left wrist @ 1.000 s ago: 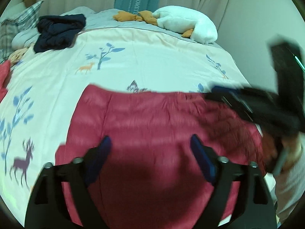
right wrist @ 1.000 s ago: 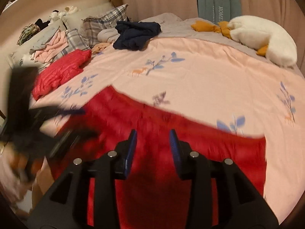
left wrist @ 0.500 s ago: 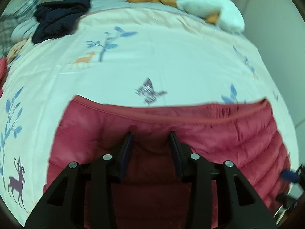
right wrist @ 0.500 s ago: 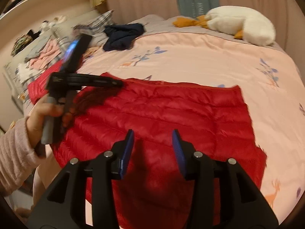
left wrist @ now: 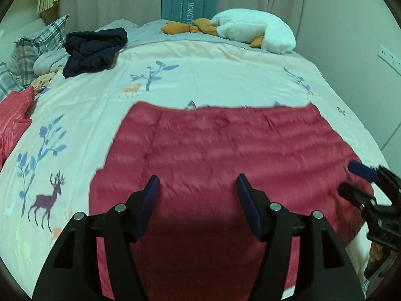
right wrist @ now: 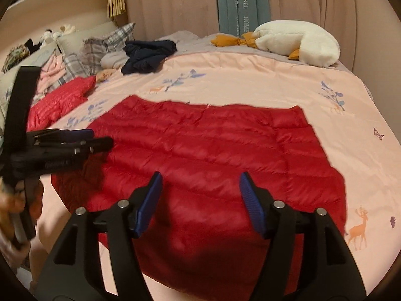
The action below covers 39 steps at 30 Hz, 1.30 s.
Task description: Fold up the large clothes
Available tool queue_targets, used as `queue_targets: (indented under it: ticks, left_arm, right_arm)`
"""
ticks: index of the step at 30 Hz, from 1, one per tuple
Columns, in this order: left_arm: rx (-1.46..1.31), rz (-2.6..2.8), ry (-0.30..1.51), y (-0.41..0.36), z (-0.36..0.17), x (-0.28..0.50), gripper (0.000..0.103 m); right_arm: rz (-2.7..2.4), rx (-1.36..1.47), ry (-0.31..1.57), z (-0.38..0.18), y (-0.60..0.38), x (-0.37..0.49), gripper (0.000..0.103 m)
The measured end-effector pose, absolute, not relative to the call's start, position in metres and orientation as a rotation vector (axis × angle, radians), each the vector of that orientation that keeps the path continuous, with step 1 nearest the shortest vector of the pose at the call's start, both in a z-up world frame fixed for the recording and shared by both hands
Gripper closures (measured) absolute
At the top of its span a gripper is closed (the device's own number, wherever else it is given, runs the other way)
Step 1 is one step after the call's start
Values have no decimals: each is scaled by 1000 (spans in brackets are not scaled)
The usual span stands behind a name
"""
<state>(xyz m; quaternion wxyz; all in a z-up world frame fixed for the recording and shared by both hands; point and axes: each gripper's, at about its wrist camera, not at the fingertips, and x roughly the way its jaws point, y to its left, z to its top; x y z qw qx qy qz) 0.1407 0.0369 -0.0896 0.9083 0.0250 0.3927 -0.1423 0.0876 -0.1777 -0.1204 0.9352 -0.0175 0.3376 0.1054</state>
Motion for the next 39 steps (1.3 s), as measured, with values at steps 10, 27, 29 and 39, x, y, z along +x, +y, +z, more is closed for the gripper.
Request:
queue_targets:
  ticks: [10,27,29,39]
  left_arm:
    - [120,-178,805,56,-125,123,13]
    - [-27,-224,757,49,-109,77,13]
    - [-28,-215,791,45,-126,78,13]
    - [-18,-190,793,63,-137,69,13]
  right_arm:
    - [-73,-88,746,-141,-249,75,30]
    - [97,-78,658,-149,-177,43,28]
    - [94,-89,651,-154,-180,41,27]
    - [-66,11,682,-149,-254,24,28]
